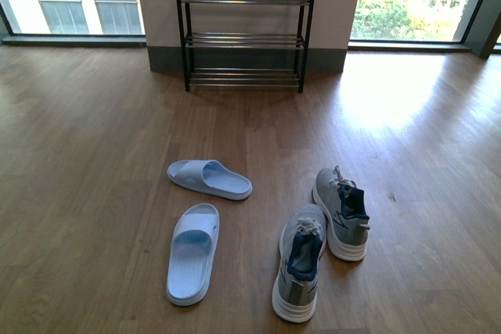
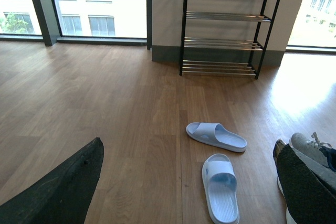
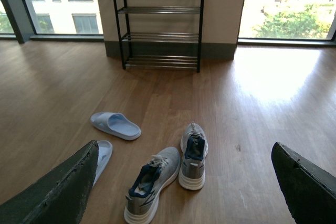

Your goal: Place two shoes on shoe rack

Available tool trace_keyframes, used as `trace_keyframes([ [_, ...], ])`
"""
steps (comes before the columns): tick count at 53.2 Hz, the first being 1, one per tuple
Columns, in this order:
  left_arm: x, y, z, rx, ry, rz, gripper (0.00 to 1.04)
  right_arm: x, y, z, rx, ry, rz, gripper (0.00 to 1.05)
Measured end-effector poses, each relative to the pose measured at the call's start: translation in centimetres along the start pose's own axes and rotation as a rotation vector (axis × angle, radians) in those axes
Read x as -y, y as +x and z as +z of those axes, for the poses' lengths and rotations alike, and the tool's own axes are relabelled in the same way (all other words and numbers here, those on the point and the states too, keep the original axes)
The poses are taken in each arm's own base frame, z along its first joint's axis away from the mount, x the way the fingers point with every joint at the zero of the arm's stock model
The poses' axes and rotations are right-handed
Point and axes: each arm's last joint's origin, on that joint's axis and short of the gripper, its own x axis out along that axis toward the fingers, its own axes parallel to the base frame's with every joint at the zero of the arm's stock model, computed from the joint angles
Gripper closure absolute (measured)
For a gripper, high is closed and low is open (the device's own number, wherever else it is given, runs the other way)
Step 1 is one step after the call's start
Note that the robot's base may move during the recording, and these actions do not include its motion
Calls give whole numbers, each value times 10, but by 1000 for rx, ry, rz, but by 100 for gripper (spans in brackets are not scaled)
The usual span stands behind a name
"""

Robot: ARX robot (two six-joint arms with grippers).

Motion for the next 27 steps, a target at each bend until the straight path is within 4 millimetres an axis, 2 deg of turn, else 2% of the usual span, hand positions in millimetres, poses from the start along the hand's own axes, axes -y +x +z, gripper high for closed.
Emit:
trace_keyframes([
  [27,0,0,0,0,0,0,9,0,0,0,0,0,0,9],
])
